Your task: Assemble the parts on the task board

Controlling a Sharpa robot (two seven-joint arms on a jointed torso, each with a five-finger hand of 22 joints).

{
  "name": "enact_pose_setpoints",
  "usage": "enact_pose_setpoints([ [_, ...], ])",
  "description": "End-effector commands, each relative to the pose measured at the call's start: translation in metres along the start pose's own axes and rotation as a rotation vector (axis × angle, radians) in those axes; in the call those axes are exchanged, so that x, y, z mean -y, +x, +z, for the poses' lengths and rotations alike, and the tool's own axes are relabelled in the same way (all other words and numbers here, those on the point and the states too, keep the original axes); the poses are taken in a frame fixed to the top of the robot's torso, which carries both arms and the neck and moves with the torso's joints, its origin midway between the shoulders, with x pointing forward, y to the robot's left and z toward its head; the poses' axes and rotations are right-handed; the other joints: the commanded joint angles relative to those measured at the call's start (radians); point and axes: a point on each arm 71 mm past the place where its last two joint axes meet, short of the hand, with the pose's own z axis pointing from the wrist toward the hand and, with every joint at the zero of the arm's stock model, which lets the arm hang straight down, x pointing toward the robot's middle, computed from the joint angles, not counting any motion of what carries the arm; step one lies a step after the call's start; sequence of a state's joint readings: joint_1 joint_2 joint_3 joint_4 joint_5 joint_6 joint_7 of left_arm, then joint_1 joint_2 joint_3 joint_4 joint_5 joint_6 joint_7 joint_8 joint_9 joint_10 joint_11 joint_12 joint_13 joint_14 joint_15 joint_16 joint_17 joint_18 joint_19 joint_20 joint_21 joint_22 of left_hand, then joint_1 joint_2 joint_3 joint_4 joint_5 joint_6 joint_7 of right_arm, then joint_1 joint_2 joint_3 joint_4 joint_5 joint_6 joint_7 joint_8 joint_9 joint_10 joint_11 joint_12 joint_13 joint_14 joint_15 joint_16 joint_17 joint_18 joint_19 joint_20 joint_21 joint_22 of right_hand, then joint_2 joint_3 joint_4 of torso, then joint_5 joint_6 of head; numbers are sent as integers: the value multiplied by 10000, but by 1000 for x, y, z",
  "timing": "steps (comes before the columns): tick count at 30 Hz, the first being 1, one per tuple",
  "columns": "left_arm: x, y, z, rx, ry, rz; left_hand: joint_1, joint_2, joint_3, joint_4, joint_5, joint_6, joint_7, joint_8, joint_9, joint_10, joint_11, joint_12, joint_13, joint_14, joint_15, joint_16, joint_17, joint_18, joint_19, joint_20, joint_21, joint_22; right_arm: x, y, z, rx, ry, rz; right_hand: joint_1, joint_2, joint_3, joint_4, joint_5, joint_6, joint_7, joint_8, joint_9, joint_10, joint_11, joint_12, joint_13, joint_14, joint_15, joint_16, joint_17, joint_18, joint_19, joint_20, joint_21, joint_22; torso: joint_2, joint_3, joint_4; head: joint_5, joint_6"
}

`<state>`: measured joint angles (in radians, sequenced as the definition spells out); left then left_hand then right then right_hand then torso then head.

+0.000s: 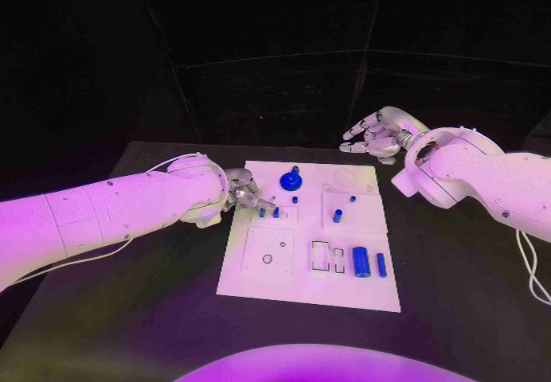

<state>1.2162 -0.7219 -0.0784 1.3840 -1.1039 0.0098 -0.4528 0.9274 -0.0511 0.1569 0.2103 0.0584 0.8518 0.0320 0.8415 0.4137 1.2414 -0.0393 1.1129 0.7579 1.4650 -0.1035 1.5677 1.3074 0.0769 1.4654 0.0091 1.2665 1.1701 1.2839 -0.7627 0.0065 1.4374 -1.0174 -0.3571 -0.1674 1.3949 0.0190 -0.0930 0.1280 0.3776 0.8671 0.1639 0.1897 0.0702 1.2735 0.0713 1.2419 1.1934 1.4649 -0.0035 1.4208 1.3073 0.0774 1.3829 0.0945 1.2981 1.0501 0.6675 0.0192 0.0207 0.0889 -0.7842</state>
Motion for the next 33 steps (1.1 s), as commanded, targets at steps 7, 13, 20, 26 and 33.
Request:
enact_pose_setpoints([
  [7,7,-16,-8,1743,2054,-1550,1327,397,-101,-149,-18,-866,356,-332,-262,-1396,299,-1250,-1883,723,258,-634,1377,393,-599,143,-1537,-1777,0,-1,1,-81,-64,28,12,40,-69,14,28,-86,-2,60,-9,-72,25,-62,-11,523,-50,-32,223,199,-99,-6,-58,-12,-5,8,22,-17,24],
  [13,19,-27,-8,2635,4036,-2180,2864,376,410,-945,-19,-1614,858,-830,-764,-2803,787,-1950,-2392,-243,688,-2107,-988,910,-1946,524,-4383,-4839,-1,0,2,-97,-80,30,12,40,-69,14,28,-86,-2,60,-9,-72,25,-62,-11,523,-50,-32,223,199,-99,-6,-58,-12,-3,11,-9,-7,59],
  [20,42,-29,0,2896,5689,-1352,4188,29,1773,-1974,-46,-993,1356,-2456,-2042,-3717,1209,-4063,-4072,-1566,1111,-3626,-3218,1044,-2663,933,-5574,-5725,-3,1,3,-111,-115,36,12,40,-69,14,28,-86,-2,60,-9,-72,25,-62,-11,523,-50,-32,223,199,-99,-6,-58,-12,15,-3,-29,-96,122],
  [26,59,-22,10,2775,6367,421,4135,-569,2277,-2448,-63,-392,1366,-3671,-2825,-3944,1435,-5613,-5367,-1382,1247,-3472,-3317,1068,-2402,1068,-5565,-5749,-4,2,3,-133,-145,40,7,44,-74,24,33,-99,-1,60,-11,-75,26,-62,-12,519,-49,-45,208,200,-104,-4,-68,-26,12,2,-29,-182,169],
  [33,65,-13,24,2328,6111,1988,3924,-714,2374,-2720,-57,120,1339,-4510,-3293,-3660,1449,-6401,-6183,-473,1215,-2453,-2144,937,-1562,1056,-4643,-4932,-5,4,4,-161,-175,44,7,44,-74,24,33,-99,-1,60,-11,-75,26,-62,-12,519,-49,-45,208,200,-104,-4,-68,-26,4,5,-27,-242,189],
])
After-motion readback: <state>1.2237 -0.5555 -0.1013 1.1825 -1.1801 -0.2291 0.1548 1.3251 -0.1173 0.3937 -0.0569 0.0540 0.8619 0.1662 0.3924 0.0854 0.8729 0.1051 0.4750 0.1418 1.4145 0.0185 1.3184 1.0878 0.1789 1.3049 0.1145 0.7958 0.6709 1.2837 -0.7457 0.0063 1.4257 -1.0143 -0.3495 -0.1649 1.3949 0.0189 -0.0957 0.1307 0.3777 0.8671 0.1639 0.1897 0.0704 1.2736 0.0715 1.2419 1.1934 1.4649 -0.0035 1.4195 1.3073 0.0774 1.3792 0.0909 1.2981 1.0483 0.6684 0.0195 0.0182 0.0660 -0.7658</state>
